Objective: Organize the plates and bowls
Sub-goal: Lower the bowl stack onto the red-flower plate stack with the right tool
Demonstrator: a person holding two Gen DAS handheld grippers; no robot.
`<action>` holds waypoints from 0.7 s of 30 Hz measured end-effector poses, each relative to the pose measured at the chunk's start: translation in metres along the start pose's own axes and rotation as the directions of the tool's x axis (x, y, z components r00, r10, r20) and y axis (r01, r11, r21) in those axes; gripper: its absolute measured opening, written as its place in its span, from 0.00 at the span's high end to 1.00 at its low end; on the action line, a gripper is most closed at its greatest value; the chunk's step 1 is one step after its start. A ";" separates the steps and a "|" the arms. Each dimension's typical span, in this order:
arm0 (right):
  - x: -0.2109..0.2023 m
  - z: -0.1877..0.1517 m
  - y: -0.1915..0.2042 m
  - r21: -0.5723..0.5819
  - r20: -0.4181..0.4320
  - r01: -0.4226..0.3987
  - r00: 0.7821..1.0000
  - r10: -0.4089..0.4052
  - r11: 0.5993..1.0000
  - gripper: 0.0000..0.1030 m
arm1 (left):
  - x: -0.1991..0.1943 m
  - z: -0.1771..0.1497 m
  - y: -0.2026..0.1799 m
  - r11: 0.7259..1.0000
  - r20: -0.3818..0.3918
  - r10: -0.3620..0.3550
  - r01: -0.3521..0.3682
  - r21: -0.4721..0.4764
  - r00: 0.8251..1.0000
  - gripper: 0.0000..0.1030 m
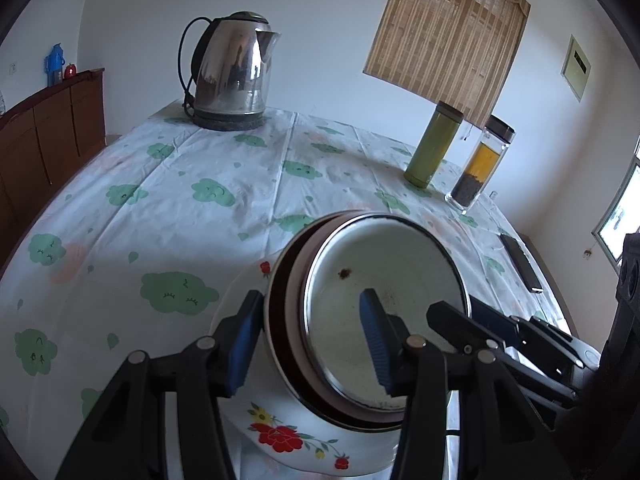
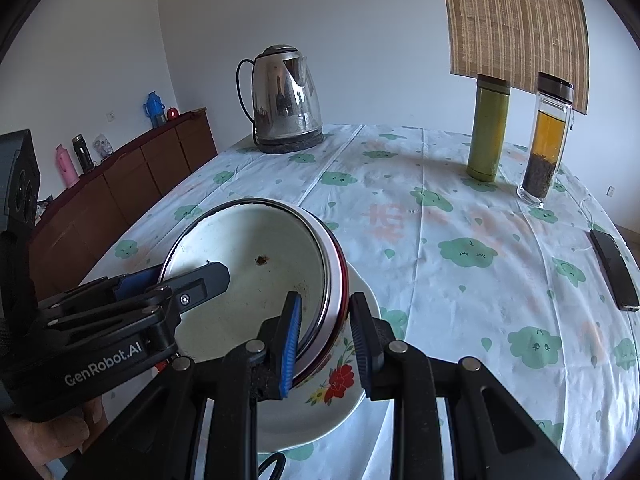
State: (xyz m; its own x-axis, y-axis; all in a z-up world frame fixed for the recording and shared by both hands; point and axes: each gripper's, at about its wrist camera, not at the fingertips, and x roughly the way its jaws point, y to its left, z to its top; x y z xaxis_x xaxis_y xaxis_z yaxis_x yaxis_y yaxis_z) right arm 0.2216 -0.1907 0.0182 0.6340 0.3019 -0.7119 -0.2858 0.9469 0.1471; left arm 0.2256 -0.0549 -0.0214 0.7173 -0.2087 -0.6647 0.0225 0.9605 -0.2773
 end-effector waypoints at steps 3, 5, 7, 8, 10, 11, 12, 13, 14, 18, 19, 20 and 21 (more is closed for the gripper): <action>-0.002 0.001 0.000 0.001 -0.002 0.000 1.000 0.000 1.000 0.74 | 0.001 0.000 0.001 1.000 -0.020 -0.016 0.016 -0.008 1.000 0.54; -0.004 0.002 -0.001 0.000 -0.001 0.002 1.000 -0.002 1.000 0.74 | 0.003 -0.002 0.000 1.000 -0.039 -0.025 0.024 -0.008 0.999 0.54; -0.008 0.003 -0.001 -0.009 -0.003 0.006 1.000 -0.006 1.000 0.72 | 0.004 -0.004 -0.003 0.999 -0.050 -0.034 0.034 0.000 0.998 0.54; -0.008 0.003 -0.001 -0.016 -0.007 0.014 1.000 -0.014 1.000 0.72 | 0.003 -0.005 -0.004 0.999 -0.049 -0.033 0.033 0.004 0.998 0.54; -0.008 0.003 -0.002 -0.016 -0.013 0.015 1.000 -0.015 1.000 0.72 | 0.002 -0.006 -0.007 0.999 -0.041 -0.028 0.029 0.019 0.999 0.54; -0.006 0.003 -0.003 -0.019 -0.018 0.017 1.000 -0.017 1.000 0.72 | 0.000 -0.005 -0.007 0.999 -0.033 -0.022 0.023 0.027 0.999 0.54; -0.003 0.002 -0.003 -0.021 -0.025 0.016 1.000 -0.017 1.000 0.72 | -0.001 -0.005 -0.008 0.999 -0.024 -0.011 0.011 0.035 1.000 0.54; -0.001 0.001 -0.004 -0.016 -0.034 0.006 0.999 -0.007 1.000 0.72 | -0.002 -0.005 -0.008 0.999 -0.018 0.001 0.000 0.041 1.000 0.54; 0.001 0.000 -0.004 -0.010 -0.041 -0.006 0.999 0.005 1.000 0.72 | -0.002 -0.005 -0.007 0.999 -0.017 0.008 -0.007 0.043 1.000 0.54; 0.004 -0.003 0.000 -0.024 -0.050 -0.015 0.999 0.014 1.000 0.72 | 0.002 -0.004 0.000 1.000 -0.029 0.009 -0.008 0.029 1.000 0.54; 0.004 -0.004 0.000 -0.022 -0.049 -0.019 0.999 0.018 1.000 0.72 | 0.002 -0.004 0.000 1.000 -0.028 0.008 -0.007 0.030 1.000 0.54; 0.004 -0.004 -0.001 -0.020 -0.048 -0.022 0.999 0.021 1.000 0.72 | 0.002 -0.004 0.000 0.999 -0.028 0.010 -0.010 0.034 1.000 0.54; 0.004 -0.004 -0.001 -0.019 -0.047 -0.023 0.999 0.022 1.000 0.72 | 0.002 -0.004 0.000 0.999 -0.025 0.013 -0.012 0.038 1.000 0.54</action>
State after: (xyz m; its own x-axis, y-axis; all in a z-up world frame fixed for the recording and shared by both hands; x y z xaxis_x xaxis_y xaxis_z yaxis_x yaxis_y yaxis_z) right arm 0.2218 -0.1909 0.0127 0.5930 0.3173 -0.7401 -0.3139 0.9375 0.1503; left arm 0.2241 -0.0563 -0.0261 0.6997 -0.2008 -0.6857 0.0406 0.9693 -0.2424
